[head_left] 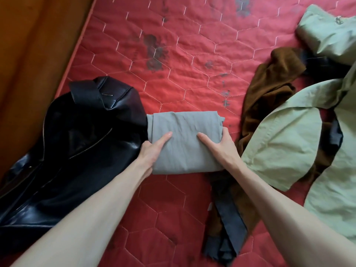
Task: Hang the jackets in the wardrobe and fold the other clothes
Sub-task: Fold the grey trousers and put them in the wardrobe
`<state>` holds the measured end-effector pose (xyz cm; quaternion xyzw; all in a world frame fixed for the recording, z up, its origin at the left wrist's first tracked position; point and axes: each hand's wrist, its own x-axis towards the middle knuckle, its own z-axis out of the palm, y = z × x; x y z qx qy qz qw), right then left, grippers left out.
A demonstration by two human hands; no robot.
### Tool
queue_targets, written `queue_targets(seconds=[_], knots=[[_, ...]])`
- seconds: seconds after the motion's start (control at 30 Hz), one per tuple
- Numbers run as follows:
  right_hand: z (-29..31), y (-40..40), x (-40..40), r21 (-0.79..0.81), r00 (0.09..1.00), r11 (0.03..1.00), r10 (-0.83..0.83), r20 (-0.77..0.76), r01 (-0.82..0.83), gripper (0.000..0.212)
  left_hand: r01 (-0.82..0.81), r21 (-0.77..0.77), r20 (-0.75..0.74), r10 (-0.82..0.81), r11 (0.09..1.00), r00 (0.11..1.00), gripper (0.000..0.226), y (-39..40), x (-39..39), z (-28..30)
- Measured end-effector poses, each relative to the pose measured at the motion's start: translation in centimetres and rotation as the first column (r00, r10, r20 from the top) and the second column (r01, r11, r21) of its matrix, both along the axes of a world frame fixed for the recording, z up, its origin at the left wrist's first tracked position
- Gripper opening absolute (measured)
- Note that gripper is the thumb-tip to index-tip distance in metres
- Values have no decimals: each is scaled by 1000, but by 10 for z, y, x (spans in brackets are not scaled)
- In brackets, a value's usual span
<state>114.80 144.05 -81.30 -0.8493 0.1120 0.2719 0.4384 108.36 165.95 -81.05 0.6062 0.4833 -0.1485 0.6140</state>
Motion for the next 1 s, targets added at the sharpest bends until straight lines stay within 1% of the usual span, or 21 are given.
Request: queue_targets(seconds=[0.03,0.07,0.13,0.17,0.27,0.33,0.4,0.47,0.5,0.53,0.6,0.67,0.73,0.87,0.93,1.0], knots=[[4,-1,-1,1,1000,1000,9,13,-10,65,7,-8,31,-7,1000,999,58,-1,0,6],[8,-2,-3,0,1000,1000,13,28,-13,66,14,-11,55,-13,1000,998,51,-1,-1,10],[20,-5,-6,19,999,1000,1,53,-2,68,39,-23,94,-37,999,995,59,-2,-1,23],[28,-6,-6,26,998,1000,-6,64,4,68,47,-28,122,-43,999,992,57,-2,-1,33],[60,-11,-9,61,992,998,-10,128,2,62,75,-34,191,-68,997,979,43,0,-1,68],[92,-13,-10,115,983,993,-25,179,5,56,102,-44,240,-89,994,967,45,1,-3,100],[130,-14,-13,161,976,987,-41,215,6,52,116,-51,291,-96,992,952,54,2,-7,138],[174,-14,-18,210,973,978,-62,224,14,53,118,-49,336,-94,992,937,59,2,-12,180],[194,-14,-20,238,971,971,-74,227,18,59,109,-43,362,-86,993,928,60,1,-16,201],[215,-14,-23,267,970,963,-87,225,24,70,103,-40,379,-80,994,922,60,1,-20,222],[256,-14,-30,327,972,944,-116,203,45,95,93,-36,402,-71,995,913,60,1,-29,262],[298,-14,-39,363,975,931,-120,190,44,107,97,-29,426,-75,995,902,62,0,-41,301],[338,-16,-47,380,977,925,-95,192,15,106,99,-29,447,-76,995,891,64,-3,-56,338],[407,-25,-62,390,974,919,-39,223,-52,93,60,-24,504,-40,998,863,70,-17,-90,407],[435,-29,-68,401,970,911,-4,244,-97,87,38,-23,537,-20,999,843,68,-23,-106,436],[461,-31,-73,397,961,905,46,271,-155,87,4,-34,562,16,999,827,60,-31,-122,463]])
